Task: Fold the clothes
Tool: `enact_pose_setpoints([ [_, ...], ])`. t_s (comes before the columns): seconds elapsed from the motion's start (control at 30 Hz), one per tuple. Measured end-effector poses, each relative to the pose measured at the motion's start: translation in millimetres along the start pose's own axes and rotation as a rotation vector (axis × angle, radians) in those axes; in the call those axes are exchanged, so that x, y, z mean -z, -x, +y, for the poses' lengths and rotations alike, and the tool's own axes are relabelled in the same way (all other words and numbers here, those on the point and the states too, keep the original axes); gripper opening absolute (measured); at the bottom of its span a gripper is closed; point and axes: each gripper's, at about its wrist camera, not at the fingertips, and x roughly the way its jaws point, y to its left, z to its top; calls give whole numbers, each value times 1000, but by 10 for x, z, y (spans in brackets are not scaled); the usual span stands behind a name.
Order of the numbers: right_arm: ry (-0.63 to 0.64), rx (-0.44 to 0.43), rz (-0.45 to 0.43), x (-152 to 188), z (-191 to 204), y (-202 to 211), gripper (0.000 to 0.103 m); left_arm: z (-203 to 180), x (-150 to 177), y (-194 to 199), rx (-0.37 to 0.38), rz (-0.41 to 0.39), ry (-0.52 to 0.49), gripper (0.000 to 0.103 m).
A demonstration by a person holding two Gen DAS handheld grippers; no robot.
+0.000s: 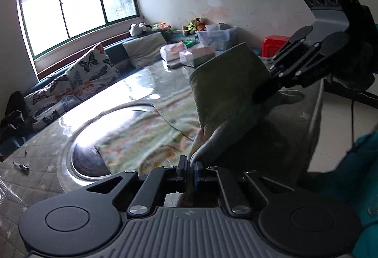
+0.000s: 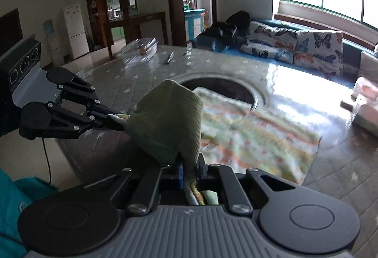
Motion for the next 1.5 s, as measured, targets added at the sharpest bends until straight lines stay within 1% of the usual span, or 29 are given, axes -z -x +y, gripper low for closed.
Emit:
enact_pose_setpoints([
  [0.17,33,32,-30,-379,-195,-112,8,287,-238,-134,-28,-46,66,6],
  [0.3,53,62,-27,-698,-402,-350,8,590,-464,-405,-57,-51,108,6],
  [0.43,56,83,2,-926,-615,-706,8,920,-590,-789,-76,-5,148,6],
  [0.57,24,89,46,-1029,-813,-1134,8,1210,-583,-1217,-89,66,180,6],
  [0.63,2,95,70,-1027,-908,-1353,8,1330,-540,-1415,-96,104,202,6],
  [0.77,-74,114,115,-903,-1095,-1732,9,1453,-472,-1737,-100,156,234,7],
  [0.83,-116,128,126,-798,-1212,-1878,10,1497,-422,-1874,-104,185,264,10],
  [0.9,-158,138,134,-720,-1314,-1986,15,1515,-372,-1945,-109,201,280,12],
  [0.93,-164,150,133,-689,-1340,-2005,22,1526,-354,-1983,-116,208,287,15],
  [1.0,-171,175,126,-635,-1382,-2003,23,1549,-348,-2007,-132,213,299,18],
  [1.07,-184,197,113,-607,-1419,-1913,25,1566,-348,-2017,-144,215,308,22],
  [1.13,-191,221,103,-595,-1449,-1807,25,1565,-358,-2011,-160,219,311,31],
  [1.17,-193,232,97,-591,-1456,-1750,25,1570,-360,-2011,-170,220,313,33],
  [1.2,-200,232,89,-574,-1451,-1685,25,1576,-361,-2011,-181,221,316,40],
  [1.23,-209,226,82,-549,-1436,-1627,25,1585,-359,-2013,-194,221,317,43],
  [1.3,-220,206,73,-500,-1393,-1537,25,1604,-354,-2028,-220,226,325,47],
  [1.37,-225,182,76,-456,-1341,-1494,25,1621,-352,-2052,-237,235,339,48],
  [1.5,-255,181,107,-321,-1343,-1589,24,1620,-368,-2068,-263,242,342,53],
])
